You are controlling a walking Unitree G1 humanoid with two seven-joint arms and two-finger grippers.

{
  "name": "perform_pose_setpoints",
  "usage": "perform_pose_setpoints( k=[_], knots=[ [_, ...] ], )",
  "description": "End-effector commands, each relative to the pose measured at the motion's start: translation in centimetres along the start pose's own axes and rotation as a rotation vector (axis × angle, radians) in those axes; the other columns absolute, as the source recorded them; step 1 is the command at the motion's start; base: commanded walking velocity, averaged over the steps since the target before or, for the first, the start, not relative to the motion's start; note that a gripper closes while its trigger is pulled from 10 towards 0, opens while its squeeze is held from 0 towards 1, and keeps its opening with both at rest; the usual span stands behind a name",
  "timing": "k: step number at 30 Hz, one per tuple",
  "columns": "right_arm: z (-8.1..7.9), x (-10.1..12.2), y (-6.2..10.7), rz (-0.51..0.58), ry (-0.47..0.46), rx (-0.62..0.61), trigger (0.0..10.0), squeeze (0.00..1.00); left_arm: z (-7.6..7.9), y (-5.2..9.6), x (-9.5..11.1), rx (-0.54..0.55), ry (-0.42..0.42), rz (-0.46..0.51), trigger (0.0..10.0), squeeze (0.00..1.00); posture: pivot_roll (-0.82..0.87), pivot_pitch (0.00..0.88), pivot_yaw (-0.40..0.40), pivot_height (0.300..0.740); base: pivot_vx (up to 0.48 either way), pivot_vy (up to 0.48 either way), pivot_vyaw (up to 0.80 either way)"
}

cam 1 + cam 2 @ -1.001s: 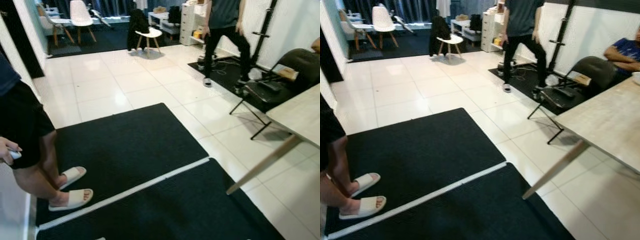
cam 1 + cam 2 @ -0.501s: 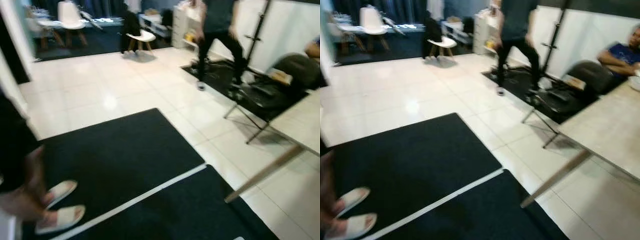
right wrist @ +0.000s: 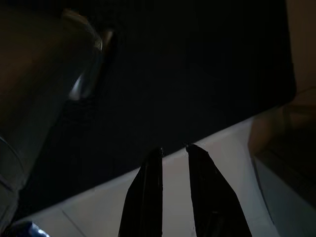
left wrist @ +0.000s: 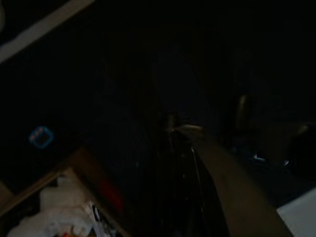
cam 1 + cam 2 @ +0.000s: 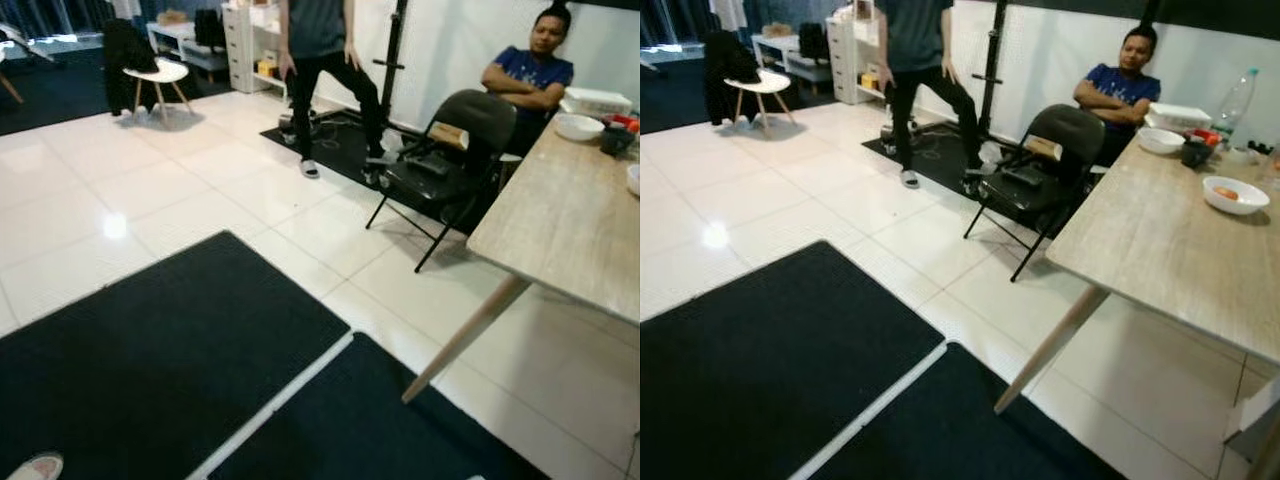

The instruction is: Restocking fridge

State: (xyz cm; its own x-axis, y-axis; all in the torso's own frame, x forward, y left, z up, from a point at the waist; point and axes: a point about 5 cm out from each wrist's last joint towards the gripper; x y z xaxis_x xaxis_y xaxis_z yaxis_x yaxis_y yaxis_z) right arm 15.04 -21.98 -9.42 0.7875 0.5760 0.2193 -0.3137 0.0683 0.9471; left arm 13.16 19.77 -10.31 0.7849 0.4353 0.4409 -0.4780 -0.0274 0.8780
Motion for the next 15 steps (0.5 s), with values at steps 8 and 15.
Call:
perform_pose_setpoints(
  k=[8, 15],
  knots=[
    [-0.01, 0.24, -0.01, 0.01, 0.003, -0.004, 10.0, 0.0, -0.2, 0.07, -0.36, 0.006, -0.001, -0.012, 10.0, 0.0, -0.09, 0.0, -0.005, 0.74, 0.283, 0.0, 0.0],
    [-0.01, 0.16, 0.0, 0.009, 0.0, 0.0, 10.0, 0.0, -0.42, 0.14, -0.64, 0.012, 0.001, -0.02, 10.0, 0.0, -0.09, 0.0, -0.005, 0.74, 0.283, 0.0, 0.0]
  ],
)
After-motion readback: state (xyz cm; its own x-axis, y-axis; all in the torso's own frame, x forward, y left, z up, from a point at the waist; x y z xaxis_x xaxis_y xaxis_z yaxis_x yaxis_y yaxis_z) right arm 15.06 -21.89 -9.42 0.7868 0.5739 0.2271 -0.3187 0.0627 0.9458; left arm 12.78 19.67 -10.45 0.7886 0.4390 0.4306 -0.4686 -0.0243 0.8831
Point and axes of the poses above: a point about 5 cm out from each wrist's last joint towards the gripper, its own y axis pointing back from the gripper into the wrist, its own x axis along the axis of the wrist's last joint, z = x × y, and after that the axes turned 10 degrees about y, right-handed
